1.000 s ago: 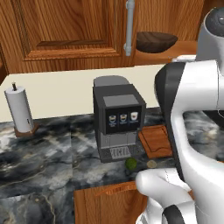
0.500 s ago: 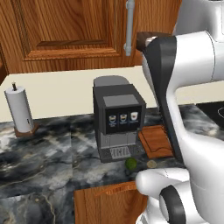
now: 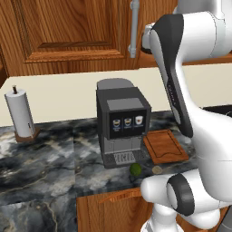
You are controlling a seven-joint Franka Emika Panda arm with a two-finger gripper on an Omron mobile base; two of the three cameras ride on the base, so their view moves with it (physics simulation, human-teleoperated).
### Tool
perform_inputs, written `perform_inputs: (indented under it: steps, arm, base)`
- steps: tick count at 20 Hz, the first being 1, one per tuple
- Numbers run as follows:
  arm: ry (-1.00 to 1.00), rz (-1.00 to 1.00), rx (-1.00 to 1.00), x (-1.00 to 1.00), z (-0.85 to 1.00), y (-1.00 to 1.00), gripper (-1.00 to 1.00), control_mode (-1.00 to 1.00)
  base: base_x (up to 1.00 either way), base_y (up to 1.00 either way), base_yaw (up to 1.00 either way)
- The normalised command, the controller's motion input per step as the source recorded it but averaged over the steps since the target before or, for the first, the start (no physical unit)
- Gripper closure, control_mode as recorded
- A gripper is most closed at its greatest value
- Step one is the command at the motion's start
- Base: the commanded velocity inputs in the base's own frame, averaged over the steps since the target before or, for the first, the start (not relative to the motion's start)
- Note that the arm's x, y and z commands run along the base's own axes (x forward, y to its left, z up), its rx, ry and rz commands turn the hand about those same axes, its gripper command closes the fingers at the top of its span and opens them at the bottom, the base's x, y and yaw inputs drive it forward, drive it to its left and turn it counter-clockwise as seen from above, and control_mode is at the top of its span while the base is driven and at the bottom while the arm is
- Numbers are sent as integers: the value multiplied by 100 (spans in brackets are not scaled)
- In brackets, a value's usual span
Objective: Open the cabinet. Place the bowl and condiment on the counter. Then place the lime and garlic on the cutting board.
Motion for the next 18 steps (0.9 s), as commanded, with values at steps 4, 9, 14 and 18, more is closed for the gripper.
perform_inputs:
  steps: [4,9,14,18]
  arm:
    - [4,-2,-1,58,-22,2,-100,-100]
    - [-5,3,-2,35,-5,55,-100,-100]
    - [-12,16,0,58,2,37,-100,-100]
    - [-2,4,0,70,0,-2,-100,-100]
  base:
    - [0,0,0]
    - [0,0,0]
    - [0,0,0]
    - [0,0,0]
